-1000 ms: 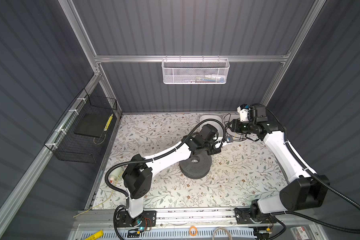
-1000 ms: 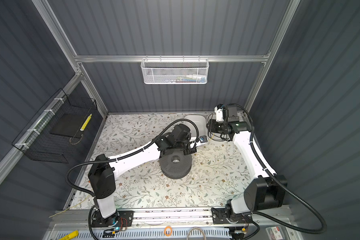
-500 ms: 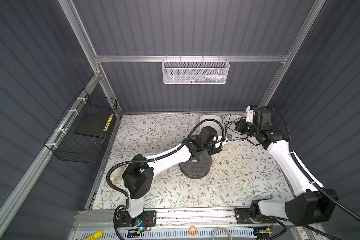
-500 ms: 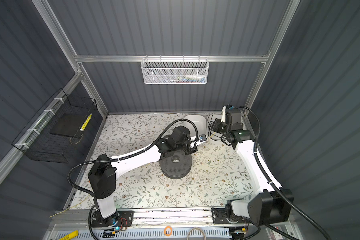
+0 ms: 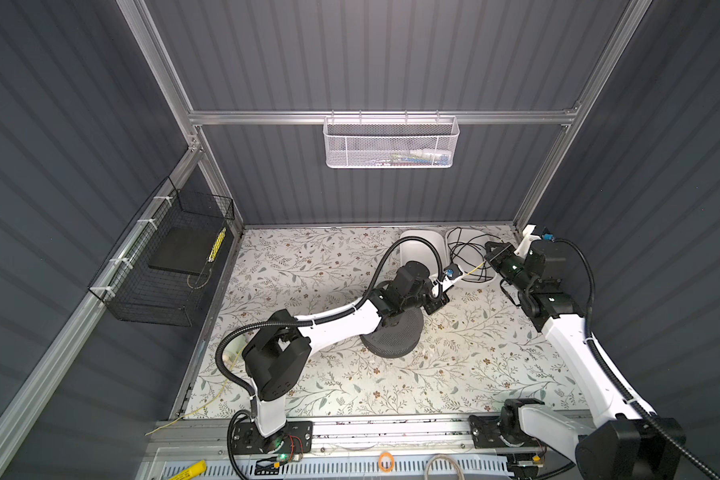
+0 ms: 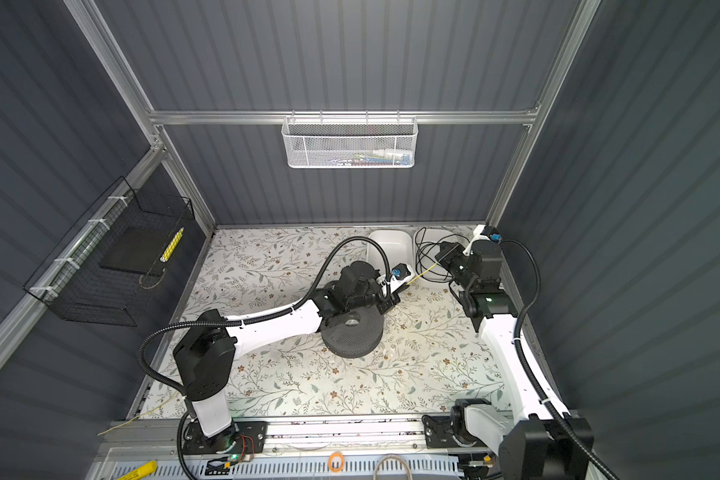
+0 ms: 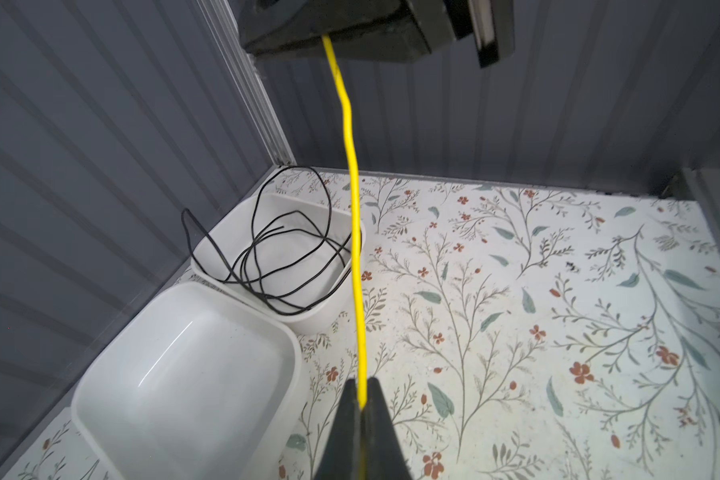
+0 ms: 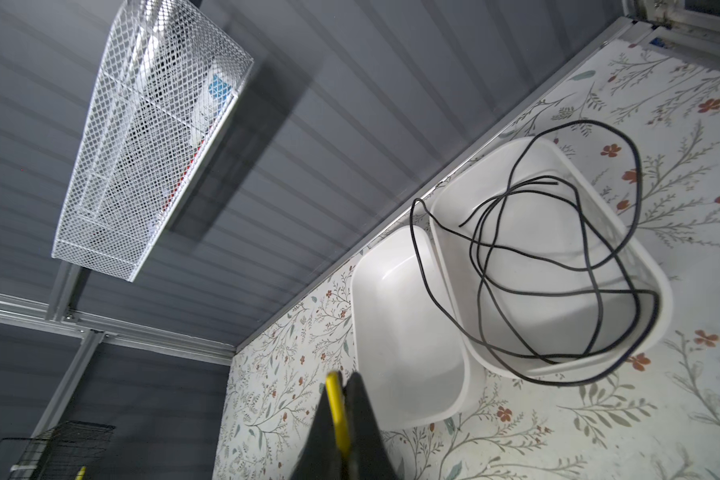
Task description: Wrap the cables
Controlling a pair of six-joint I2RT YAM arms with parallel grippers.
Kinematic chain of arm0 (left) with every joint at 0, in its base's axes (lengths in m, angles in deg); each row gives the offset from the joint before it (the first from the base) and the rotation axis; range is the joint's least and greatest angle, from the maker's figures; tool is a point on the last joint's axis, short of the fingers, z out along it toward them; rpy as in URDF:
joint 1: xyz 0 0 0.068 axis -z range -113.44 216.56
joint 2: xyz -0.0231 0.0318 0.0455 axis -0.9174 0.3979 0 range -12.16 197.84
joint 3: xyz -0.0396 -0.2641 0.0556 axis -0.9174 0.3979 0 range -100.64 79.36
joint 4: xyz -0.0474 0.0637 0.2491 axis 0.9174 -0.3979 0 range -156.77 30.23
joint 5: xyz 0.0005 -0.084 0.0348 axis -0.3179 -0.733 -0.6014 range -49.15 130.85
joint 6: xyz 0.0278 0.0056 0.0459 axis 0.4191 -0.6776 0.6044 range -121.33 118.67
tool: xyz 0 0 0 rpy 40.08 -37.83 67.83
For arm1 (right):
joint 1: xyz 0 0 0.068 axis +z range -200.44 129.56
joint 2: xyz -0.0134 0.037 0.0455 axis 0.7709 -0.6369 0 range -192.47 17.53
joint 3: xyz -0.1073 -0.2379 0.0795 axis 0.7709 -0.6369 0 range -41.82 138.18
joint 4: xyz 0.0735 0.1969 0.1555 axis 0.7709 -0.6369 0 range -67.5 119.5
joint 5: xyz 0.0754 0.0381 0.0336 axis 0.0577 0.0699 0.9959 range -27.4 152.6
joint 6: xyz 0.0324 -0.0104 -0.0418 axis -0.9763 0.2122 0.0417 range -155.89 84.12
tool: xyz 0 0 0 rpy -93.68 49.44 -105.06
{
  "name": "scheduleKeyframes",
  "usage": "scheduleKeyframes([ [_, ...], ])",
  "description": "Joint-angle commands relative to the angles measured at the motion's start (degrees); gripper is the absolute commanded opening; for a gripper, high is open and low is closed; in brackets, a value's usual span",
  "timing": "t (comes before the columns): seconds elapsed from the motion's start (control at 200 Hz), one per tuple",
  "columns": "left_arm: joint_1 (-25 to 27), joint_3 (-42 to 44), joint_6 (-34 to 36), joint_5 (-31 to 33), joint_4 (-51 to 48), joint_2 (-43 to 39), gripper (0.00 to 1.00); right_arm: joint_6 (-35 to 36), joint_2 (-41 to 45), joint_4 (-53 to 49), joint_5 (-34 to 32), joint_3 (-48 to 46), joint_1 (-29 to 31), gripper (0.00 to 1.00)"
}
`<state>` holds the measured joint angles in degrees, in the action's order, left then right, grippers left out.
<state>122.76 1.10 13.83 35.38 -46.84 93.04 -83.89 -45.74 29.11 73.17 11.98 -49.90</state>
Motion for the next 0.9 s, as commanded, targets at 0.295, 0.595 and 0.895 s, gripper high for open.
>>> scheduleKeyframes([
  [0.295, -0.68, -9.81, -3.3, -5.05, -11.55, 2.67, 0.0, 2.9, 9.56, -0.44, 13.82, -1.85, -4.31, 0.58],
  [0.595, -0.93, -12.38, -3.73, -7.33, -11.78, 3.57, 0.0, -3.06, 10.34, 4.15, 20.59, -10.51, -0.04, 0.56],
  [0.895, -0.96, -12.53, -4.04, -8.65, -12.11, 3.18, 0.0, -5.42, 6.49, 8.2, 20.19, -11.43, 2.19, 0.13],
])
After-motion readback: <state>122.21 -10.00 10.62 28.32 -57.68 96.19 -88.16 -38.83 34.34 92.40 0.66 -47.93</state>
